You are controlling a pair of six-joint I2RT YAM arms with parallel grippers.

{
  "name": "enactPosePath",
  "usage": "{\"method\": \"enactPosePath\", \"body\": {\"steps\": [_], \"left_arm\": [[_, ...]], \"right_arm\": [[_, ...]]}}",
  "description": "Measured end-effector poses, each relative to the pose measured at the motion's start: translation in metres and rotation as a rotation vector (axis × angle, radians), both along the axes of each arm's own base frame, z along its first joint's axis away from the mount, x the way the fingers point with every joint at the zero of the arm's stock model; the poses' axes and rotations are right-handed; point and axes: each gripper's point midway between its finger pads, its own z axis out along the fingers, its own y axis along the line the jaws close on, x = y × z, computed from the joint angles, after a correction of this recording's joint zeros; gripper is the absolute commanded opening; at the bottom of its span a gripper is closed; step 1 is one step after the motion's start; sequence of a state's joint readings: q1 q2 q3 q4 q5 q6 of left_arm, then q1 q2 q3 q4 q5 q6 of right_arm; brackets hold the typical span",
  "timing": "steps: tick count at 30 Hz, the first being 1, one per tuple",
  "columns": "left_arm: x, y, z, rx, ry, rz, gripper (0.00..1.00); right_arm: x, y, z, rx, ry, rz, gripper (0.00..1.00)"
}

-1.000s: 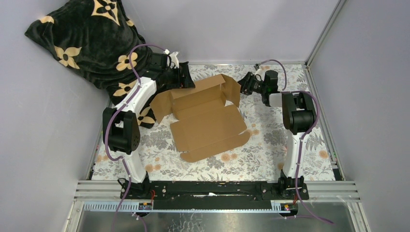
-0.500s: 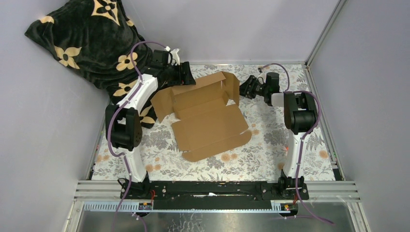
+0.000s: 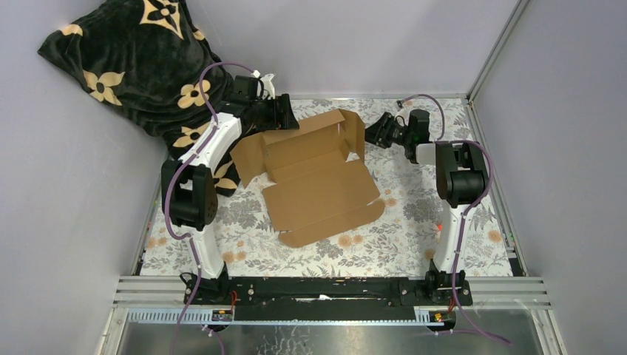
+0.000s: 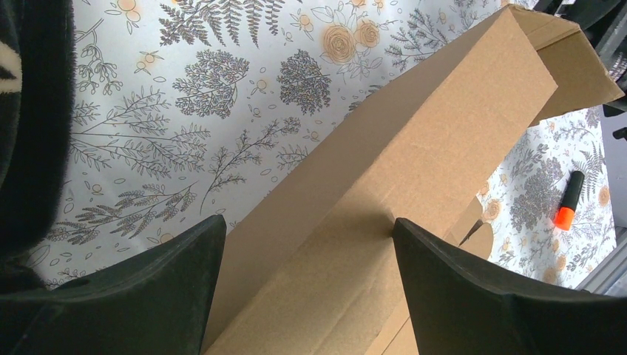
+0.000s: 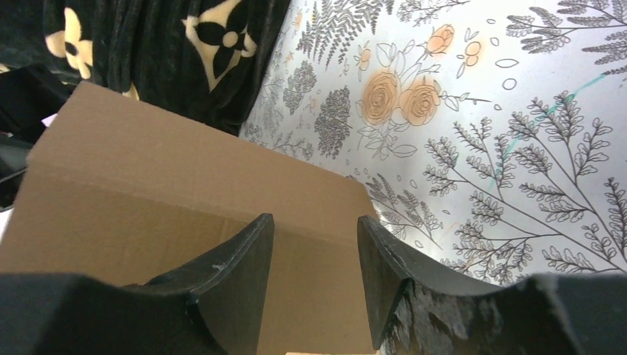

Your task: Fold the paper box

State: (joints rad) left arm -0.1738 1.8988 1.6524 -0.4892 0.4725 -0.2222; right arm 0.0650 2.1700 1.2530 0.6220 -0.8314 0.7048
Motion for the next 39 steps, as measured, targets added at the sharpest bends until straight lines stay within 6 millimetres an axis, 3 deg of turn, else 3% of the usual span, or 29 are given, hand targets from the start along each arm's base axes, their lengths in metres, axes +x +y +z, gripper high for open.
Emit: {"method": "enactPosePath", "body": {"steps": [8,17,24,30,39], "left_arm": [[0.000,0.000,0.000,0.001,0.000,0.000,0.89],[0.000,0.000,0.000,-0.001,0.000,-0.002,0.89],[-0.001,-0.001,0.000,-0.003,0.001,-0.010,0.89],[-0.005,-0.003,-0.003,-0.010,0.012,-0.022,0.89],[-0.017,-0.020,-0.012,-0.011,0.033,-0.070,0.89]], "right_arm": [[-0.012,0.000,0.019,0.012,-0.063,0.001,0.53],[-0.026,0.004,0.014,0.029,-0.070,0.036,0.52],[-0.034,0.026,0.012,-0.002,-0.095,0.101,0.52],[-0.030,0.043,0.018,-0.047,-0.154,0.140,0.52],[-0.025,0.047,0.006,-0.152,-0.210,0.119,0.53]]}}
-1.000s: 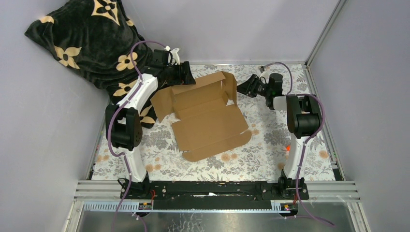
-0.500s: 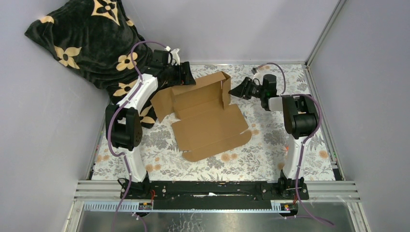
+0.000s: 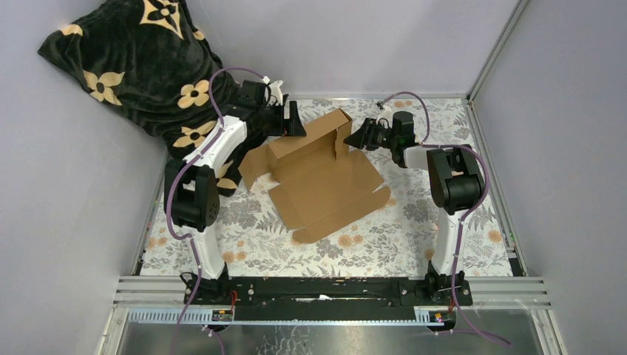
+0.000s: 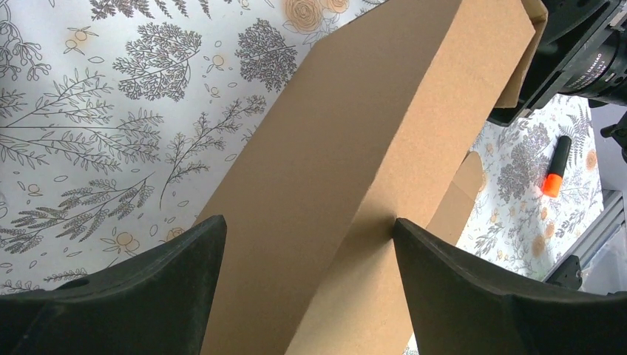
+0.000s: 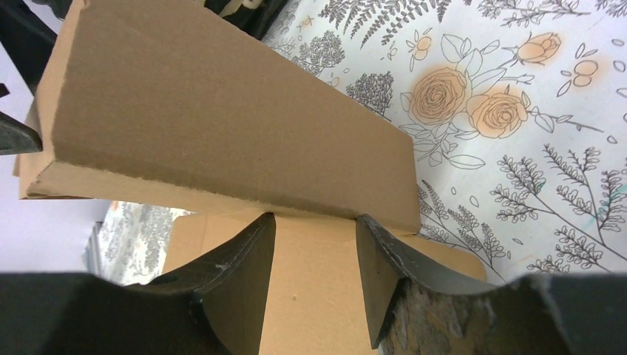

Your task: Fold the paper box

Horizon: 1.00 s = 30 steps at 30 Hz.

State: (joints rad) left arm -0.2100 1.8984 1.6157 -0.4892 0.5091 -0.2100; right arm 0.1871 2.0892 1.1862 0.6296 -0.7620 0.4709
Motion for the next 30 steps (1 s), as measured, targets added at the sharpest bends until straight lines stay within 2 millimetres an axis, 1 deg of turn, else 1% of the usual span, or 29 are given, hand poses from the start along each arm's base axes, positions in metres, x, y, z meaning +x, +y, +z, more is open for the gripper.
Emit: {"method": "enactPosePath", "body": {"steps": [4,10,19,23,27,30], "left_arm": [[-0.001,-0.002,-0.001,0.002,-0.002,-0.007,0.89],[-0.001,-0.002,-0.001,0.006,-0.007,-0.013,0.89],[0.001,-0.007,-0.003,-0.012,-0.002,-0.046,0.89],[0.000,-0.011,-0.005,-0.037,0.014,-0.075,0.89],[0.000,-0.014,-0.005,-0.094,0.040,-0.116,0.89],[-0.003,-0.016,-0.004,-0.147,0.072,-0.153,0.89]], "right_arm": [[0.003,0.003,0.001,-0.039,-0.046,-0.012,0.54],[0.008,0.007,0.006,-0.049,-0.097,-0.022,0.54],[0.019,0.014,0.034,-0.009,-0.253,-0.003,0.56],[0.026,0.023,0.038,0.011,-0.300,0.037,0.56],[0.031,0.038,0.036,0.022,-0.324,0.089,0.54],[0.034,0.049,0.035,0.028,-0.341,0.124,0.55]]}}
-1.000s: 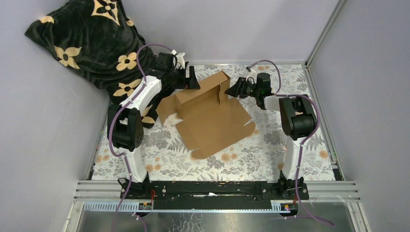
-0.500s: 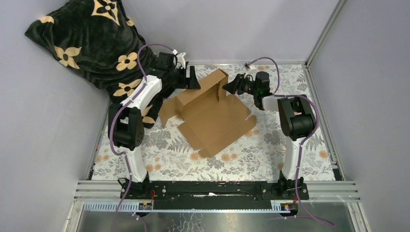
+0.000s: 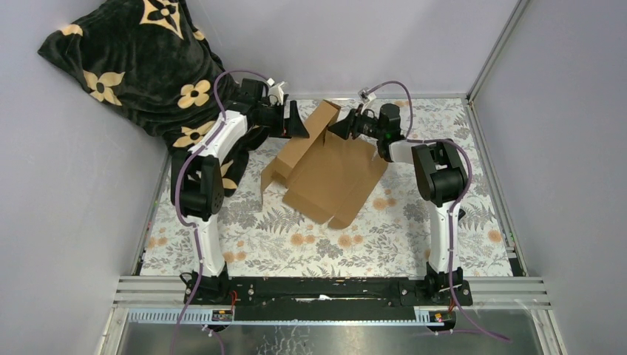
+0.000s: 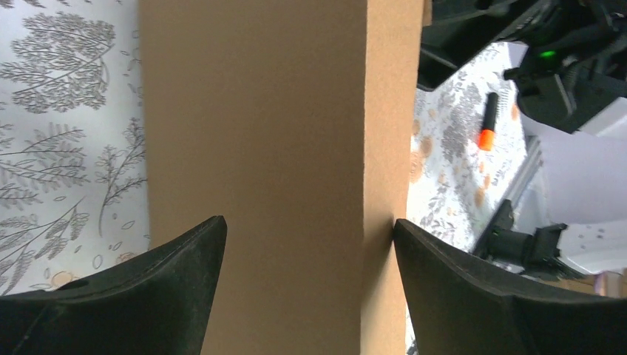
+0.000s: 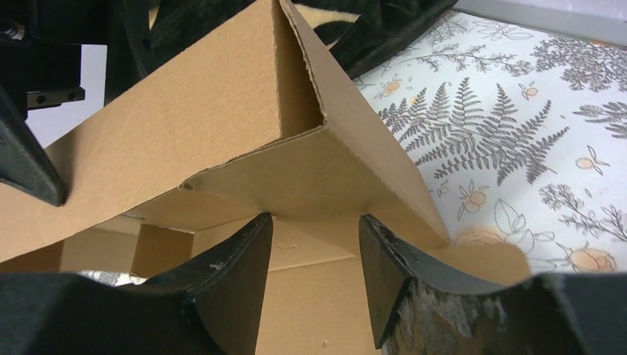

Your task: Fold the paper box

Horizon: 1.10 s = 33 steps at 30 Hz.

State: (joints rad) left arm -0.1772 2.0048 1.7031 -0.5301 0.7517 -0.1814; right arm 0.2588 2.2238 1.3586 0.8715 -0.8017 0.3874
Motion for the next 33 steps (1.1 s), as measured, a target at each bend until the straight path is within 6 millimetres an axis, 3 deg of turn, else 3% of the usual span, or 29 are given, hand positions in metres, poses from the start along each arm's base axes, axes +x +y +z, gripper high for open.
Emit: {"method": "enactPosePath", "body": {"steps": [8,15,20,27,33], "left_arm": [[-0.001,0.004,0.014,-0.094,0.045,-0.046,0.89],[0.011,0.027,0.022,-0.118,0.040,-0.003,0.89],[0.014,0.035,0.021,-0.120,0.048,0.017,0.89],[0.014,0.034,0.021,-0.120,0.049,0.016,0.89],[0.014,0.034,0.020,-0.121,0.051,0.017,0.89]], "right_arm": [[0.011,0.014,-0.005,-0.011,-0.024,0.025,0.56],[0.020,0.016,0.000,-0.021,-0.027,0.023,0.53],[0.016,0.014,-0.012,-0.036,0.026,0.020,0.52],[-0.001,-0.010,-0.052,-0.049,0.210,-0.053,0.53],[0.034,-0.056,-0.049,-0.079,0.308,-0.225,0.52]]}}
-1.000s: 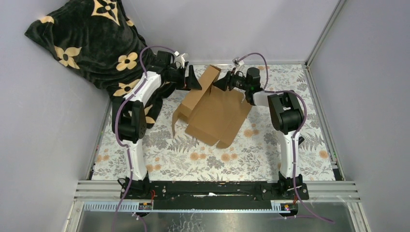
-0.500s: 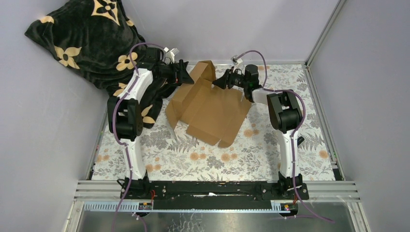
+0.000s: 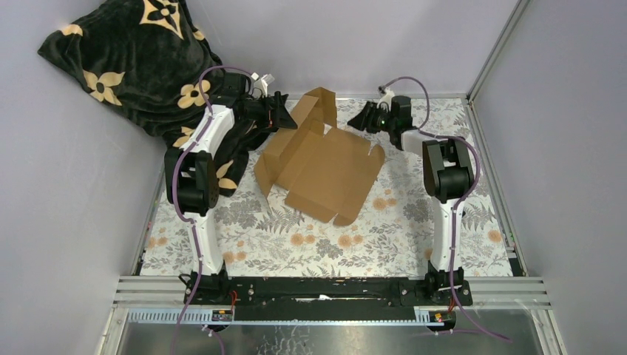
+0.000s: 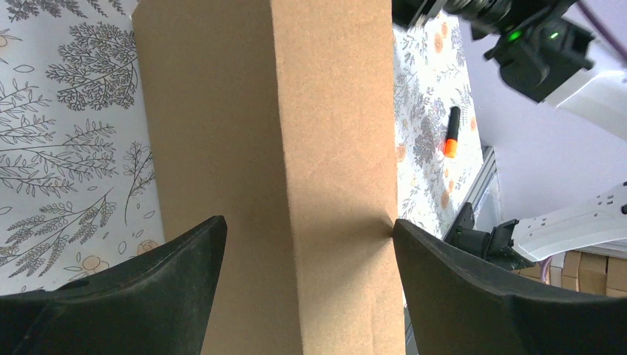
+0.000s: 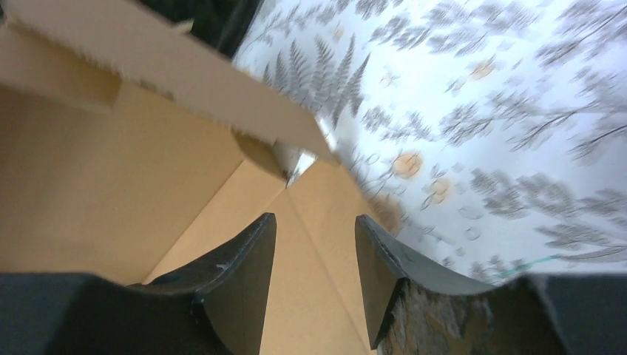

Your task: Fold the paper box

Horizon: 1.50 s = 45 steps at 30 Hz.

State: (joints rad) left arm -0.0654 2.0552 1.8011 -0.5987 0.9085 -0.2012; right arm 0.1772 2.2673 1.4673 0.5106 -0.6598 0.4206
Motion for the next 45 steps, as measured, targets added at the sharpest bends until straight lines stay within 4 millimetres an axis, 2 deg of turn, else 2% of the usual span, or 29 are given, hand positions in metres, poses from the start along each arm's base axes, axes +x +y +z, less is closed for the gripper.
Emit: {"method": "enactPosePath", "body": {"steps": [3,7,9,11,17,21,30,38,45], "left_arm": [[0.000,0.000,0.000,-0.001,0.005,0.002,0.89],[0.000,0.000,0.000,-0.002,0.006,0.003,0.89],[0.000,0.000,0.000,-0.002,0.006,0.003,0.89],[0.000,0.000,0.000,-0.002,0.006,0.003,0.89],[0.000,0.000,-0.001,0.001,0.013,0.012,0.89],[0.000,0.000,-0.002,0.002,0.019,0.018,0.88],[-0.022,-0.008,-0.031,0.007,0.116,0.016,0.88],[-0.052,-0.009,-0.020,0.033,0.105,0.024,0.88],[-0.084,-0.007,-0.013,0.037,0.109,0.029,0.88]], "right_arm": [[0.028,-0.016,0.021,-0.031,-0.015,-0.086,0.52],[0.056,-0.021,0.041,-0.059,-0.037,-0.130,0.51],[0.064,-0.022,0.038,-0.075,-0.024,-0.144,0.50],[0.062,-0.024,0.022,-0.093,0.023,-0.150,0.50],[0.035,-0.031,-0.046,-0.146,0.222,-0.160,0.50],[0.029,-0.033,-0.048,-0.150,0.213,-0.159,0.50],[-0.017,-0.037,-0.049,-0.181,0.237,-0.138,0.49],[-0.063,-0.038,-0.049,-0.222,0.270,-0.120,0.47],[-0.124,-0.034,-0.050,-0.258,0.311,-0.095,0.47]]}}
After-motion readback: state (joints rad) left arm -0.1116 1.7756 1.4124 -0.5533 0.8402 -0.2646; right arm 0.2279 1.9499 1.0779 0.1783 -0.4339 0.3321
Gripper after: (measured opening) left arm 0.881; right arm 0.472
